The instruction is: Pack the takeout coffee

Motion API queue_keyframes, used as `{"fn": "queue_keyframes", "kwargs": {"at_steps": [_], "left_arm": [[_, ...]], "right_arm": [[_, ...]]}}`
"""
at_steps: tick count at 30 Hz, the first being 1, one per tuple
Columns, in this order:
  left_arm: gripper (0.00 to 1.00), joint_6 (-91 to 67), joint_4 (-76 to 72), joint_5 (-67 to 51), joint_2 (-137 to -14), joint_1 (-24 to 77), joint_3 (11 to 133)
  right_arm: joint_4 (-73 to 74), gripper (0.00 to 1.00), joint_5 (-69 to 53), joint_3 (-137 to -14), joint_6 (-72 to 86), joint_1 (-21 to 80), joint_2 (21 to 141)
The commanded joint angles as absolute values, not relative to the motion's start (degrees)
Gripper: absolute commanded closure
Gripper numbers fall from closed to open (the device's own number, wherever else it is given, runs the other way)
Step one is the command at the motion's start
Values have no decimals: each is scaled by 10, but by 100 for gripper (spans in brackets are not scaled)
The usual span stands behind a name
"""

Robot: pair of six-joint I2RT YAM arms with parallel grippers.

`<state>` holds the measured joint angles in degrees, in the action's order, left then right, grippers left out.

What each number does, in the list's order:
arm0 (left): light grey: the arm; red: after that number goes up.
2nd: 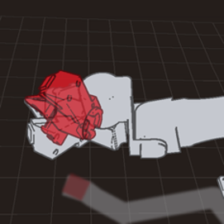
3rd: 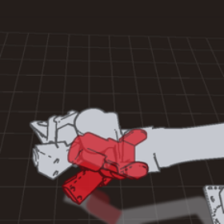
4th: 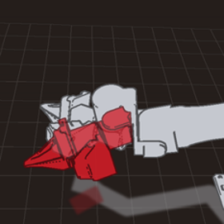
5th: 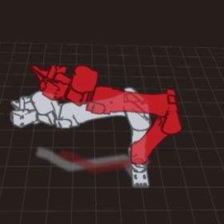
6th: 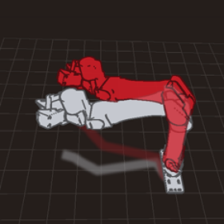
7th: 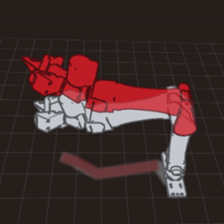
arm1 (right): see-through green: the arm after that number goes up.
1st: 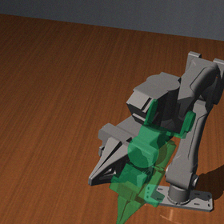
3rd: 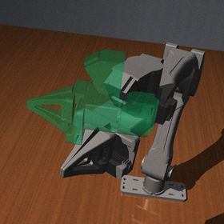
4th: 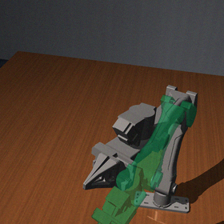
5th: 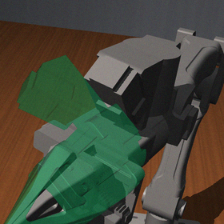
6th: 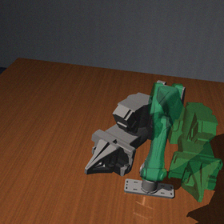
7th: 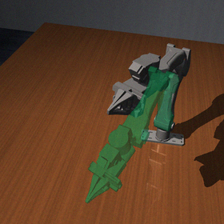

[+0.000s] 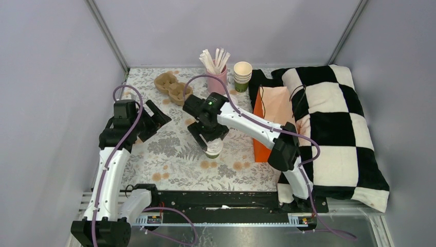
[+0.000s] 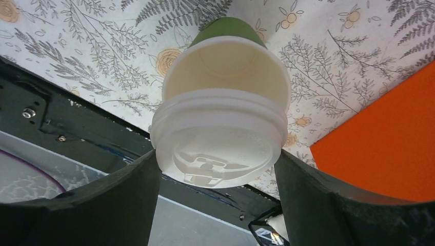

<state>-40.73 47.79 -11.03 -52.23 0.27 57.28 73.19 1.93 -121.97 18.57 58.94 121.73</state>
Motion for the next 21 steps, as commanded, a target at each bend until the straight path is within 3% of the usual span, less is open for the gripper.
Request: {"fn": "queue_keyframes", "kwargs": {"at_steps": [1,21], "left_arm": [[11,-383,476,-94,-516,3,599],[10,-370,461,-93,-533,26,603]], "right_arm": [[782,21,51,-1273,168,592,1236],[814,18,69,-1354,160,592,1299]]}}
